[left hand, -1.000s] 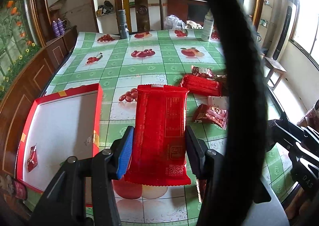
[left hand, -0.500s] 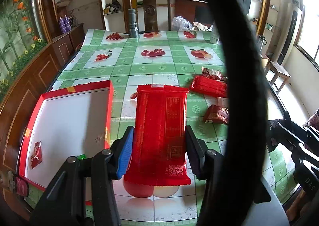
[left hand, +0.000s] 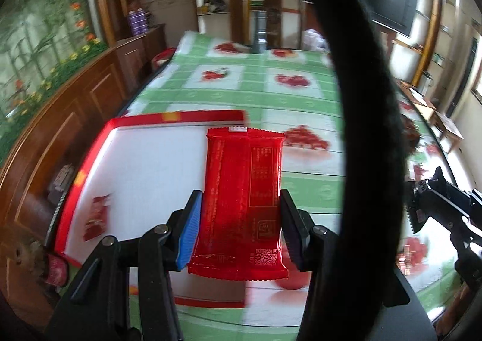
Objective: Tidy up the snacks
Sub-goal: 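Carry both held packets over the red-rimmed tray, then open left tool to drop red packet while right tool releases dark packet into tray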
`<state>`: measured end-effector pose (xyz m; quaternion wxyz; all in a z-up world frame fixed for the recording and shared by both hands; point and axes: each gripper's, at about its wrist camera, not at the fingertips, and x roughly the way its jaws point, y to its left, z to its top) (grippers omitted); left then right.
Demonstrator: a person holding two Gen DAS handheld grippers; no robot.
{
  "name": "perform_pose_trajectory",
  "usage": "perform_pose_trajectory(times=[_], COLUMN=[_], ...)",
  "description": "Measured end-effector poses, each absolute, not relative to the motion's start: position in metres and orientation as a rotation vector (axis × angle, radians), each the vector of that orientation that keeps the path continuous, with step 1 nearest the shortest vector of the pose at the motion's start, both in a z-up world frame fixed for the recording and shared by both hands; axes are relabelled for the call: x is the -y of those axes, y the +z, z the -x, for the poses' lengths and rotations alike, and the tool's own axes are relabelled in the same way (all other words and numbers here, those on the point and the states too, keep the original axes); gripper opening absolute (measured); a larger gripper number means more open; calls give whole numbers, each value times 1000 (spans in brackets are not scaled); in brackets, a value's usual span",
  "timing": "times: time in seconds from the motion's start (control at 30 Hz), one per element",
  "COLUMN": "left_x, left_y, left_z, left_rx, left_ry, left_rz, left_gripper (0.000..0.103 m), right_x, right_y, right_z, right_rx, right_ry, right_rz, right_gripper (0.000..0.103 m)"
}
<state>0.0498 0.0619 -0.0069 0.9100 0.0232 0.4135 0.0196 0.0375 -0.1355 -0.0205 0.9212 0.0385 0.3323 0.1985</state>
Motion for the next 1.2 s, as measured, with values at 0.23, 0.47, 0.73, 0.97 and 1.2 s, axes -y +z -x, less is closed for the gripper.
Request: perform_pose_trajectory(times=[0.23, 0.47, 0.73, 0.97, 1.2], left_x=[-127, -170, -190, -193, -195], left_y=[-16, -34, -53, -55, -48], left_z=[-46, -41, -46, -49, -48], left_rx=[-873, -914, -955, -950, -940], left_ry=[168, 239, 251, 253, 254], left_rz=[4, 40, 60, 36, 54], left_gripper=[51, 51, 51, 52, 66], right_x=[74, 11, -32, -47, -48], right_y=[-26, -31, -52, -68, -71], right_z=[-58, -81, -111, -122, -122], right_rx=[-711, -736, -799, -839, -857], right_ry=[570, 697, 727, 725, 726], right_rz=[-82, -68, -39, -3, -12], right_gripper=[32, 32, 32, 32, 35])
